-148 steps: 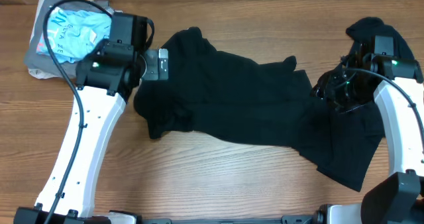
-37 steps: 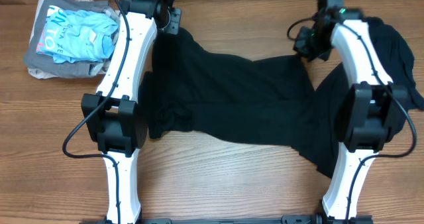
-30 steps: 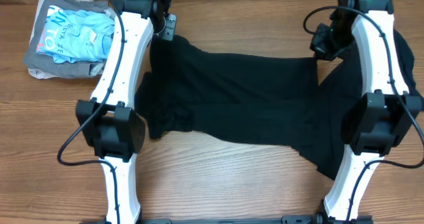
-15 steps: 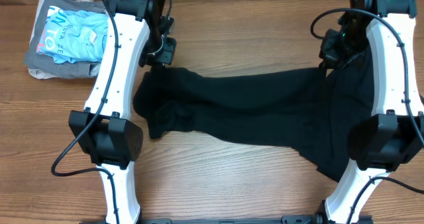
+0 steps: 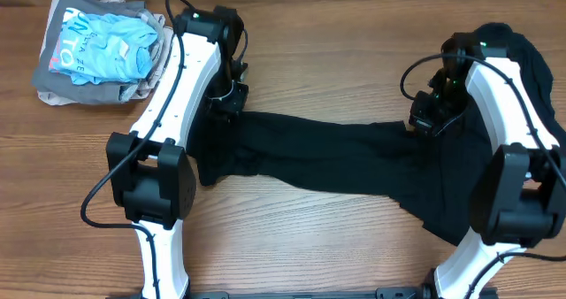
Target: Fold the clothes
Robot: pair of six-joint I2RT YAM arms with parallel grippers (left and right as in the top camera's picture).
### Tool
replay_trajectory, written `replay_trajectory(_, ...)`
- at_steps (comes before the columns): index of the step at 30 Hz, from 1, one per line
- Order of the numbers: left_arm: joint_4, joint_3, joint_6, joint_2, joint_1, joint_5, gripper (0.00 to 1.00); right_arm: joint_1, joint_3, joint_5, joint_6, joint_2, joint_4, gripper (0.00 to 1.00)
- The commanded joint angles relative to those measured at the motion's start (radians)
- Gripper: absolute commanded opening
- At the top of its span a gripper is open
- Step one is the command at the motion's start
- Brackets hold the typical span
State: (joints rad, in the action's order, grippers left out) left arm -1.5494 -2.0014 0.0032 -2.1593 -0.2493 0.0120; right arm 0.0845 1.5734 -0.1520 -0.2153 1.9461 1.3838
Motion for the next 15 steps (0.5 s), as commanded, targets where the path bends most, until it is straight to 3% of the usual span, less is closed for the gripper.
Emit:
replay_trajectory(1, 0.044, 0.124, 0.000, 0.027, -0.007, 0.007, 0.04, 0.000, -0.080, -0.007, 0.003, -0.024, -0.026, 0.04)
replay_trajectory(4, 0.073, 0.200, 0.003, 0.027, -0.007, 0.007, 0.05, 0.000, -0.136, -0.006, 0.003, -0.024, -0.053, 0.05)
replay_trajectory(7, 0.089, 0.243, 0.021, 0.027, -0.007, 0.008, 0.34, 0.000, -0.156, -0.005, 0.008, -0.023, -0.067, 0.25)
replay_trajectory(8, 0.090, 0.251, 0.032, 0.027, -0.007, 0.008, 0.39, 0.000, -0.156, 0.006, 0.007, -0.023, -0.074, 0.35)
replay_trajectory(10, 0.092, 0.264, 0.054, 0.027, -0.007, 0.008, 0.47, 0.003, -0.156, 0.036, 0.007, -0.023, -0.097, 0.47)
replay_trajectory(15, 0.125, 0.266, 0.070, 0.027, -0.007, 0.003, 0.49, 0.011, -0.156, 0.047, 0.006, -0.023, -0.141, 0.53)
